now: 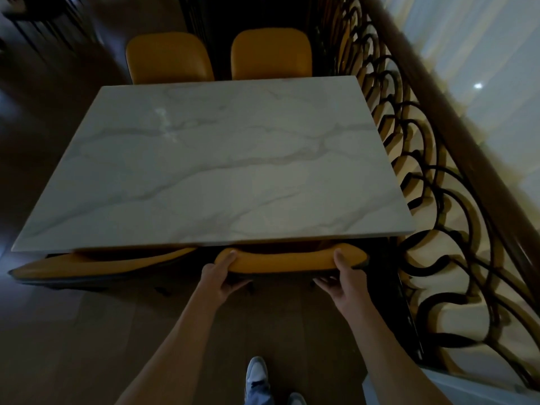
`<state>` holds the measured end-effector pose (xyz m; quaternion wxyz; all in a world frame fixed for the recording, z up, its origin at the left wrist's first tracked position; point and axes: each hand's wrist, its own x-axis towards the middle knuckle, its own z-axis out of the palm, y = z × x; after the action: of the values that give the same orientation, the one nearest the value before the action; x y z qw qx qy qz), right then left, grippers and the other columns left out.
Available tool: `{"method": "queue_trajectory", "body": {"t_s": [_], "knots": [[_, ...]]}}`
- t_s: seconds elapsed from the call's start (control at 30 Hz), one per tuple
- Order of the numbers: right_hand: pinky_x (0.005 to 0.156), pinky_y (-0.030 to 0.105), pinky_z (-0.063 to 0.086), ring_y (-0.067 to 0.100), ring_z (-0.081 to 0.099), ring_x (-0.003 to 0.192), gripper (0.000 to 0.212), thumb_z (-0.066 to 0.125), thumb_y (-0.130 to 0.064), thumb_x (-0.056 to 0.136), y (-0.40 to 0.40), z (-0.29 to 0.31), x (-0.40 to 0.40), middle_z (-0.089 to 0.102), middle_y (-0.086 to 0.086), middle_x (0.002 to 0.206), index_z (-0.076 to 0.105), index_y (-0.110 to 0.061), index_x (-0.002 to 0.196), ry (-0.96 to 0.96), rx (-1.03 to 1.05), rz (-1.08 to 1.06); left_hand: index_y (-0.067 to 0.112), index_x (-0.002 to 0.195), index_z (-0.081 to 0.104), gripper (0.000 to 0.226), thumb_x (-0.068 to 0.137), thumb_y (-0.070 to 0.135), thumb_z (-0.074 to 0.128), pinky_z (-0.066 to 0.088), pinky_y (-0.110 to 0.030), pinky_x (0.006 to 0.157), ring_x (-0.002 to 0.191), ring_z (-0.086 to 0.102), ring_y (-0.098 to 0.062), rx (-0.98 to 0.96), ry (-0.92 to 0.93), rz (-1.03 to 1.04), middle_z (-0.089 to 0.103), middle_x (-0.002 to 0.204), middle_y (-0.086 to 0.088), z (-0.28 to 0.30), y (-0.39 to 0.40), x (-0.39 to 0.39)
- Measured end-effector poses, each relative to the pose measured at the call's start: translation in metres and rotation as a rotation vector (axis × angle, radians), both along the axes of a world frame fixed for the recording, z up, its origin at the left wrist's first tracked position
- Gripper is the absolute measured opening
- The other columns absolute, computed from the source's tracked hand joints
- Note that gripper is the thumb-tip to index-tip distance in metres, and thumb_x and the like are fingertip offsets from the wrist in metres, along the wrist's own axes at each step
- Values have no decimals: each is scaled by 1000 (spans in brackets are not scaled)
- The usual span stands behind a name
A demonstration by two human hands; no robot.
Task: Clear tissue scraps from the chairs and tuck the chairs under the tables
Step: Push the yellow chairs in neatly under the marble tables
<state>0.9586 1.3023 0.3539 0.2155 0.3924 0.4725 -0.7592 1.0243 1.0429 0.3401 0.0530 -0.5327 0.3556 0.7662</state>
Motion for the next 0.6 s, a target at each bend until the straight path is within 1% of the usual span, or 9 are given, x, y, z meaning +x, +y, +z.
{"method": "queue_trajectory", "body": {"t_s": [0.07,0.13,0.23,0.27,0.33,0.4,0.43,0.53,0.6], "knots": [[77,55,56,41,59,107,52,75,-25,83,-2,-2,-3,55,22,125,51,-8,125,7,7,-3,5,134,44,62,83,14,77,59,-61,69,117,54,-43,-3,0,-1,48,133,-22,1,-2,-3],[83,58,56,41,58,108,52,74,-25,84,-2,-3,-6,55,22,125,50,-8,127,16,16,2,5,135,43,62,83,14,77,60,-58,64,116,54,-43,0,2,-6,47,133,-22,1,-2,-5],[88,61,53,41,58,107,48,72,-23,87,0,-3,-8,54,22,123,50,-8,127,13,22,-2,5,134,44,57,86,13,74,58,-58,69,117,54,-43,18,4,-8,47,132,-21,2,1,-6],[89,62,53,41,58,107,47,72,-23,87,1,-3,-8,54,22,123,50,-8,126,13,21,-5,5,134,44,57,86,13,75,58,-58,69,117,54,-43,22,9,-12,47,133,-21,2,1,-6],[89,62,52,41,57,108,40,72,-22,87,2,-3,-8,54,22,123,52,-9,119,13,9,6,6,135,43,61,84,14,77,60,-58,64,117,54,-43,19,12,-10,47,134,-21,1,2,-5],[87,62,53,42,56,109,33,72,-22,87,2,-2,-8,53,22,124,53,-10,112,14,6,8,6,134,43,62,83,15,77,60,-57,61,116,54,-42,14,11,-9,47,133,-21,2,1,-3],[85,61,53,42,56,110,34,72,-23,86,2,-1,-7,53,22,124,53,-10,112,13,9,7,5,134,43,61,84,15,77,60,-57,61,115,54,-42,17,12,-17,48,132,-21,2,1,-2],[85,62,54,42,56,110,48,74,-24,85,1,1,-6,53,22,125,51,-9,125,21,18,4,4,134,43,59,86,15,75,61,-56,61,110,56,-40,25,28,-32,49,129,-20,6,2,-1],[83,61,54,42,56,110,52,73,-24,86,1,2,-6,53,22,125,49,-10,129,23,21,-2,4,135,43,59,86,15,75,61,-56,61,108,57,-39,32,36,-32,49,129,-20,7,2,0]]}}
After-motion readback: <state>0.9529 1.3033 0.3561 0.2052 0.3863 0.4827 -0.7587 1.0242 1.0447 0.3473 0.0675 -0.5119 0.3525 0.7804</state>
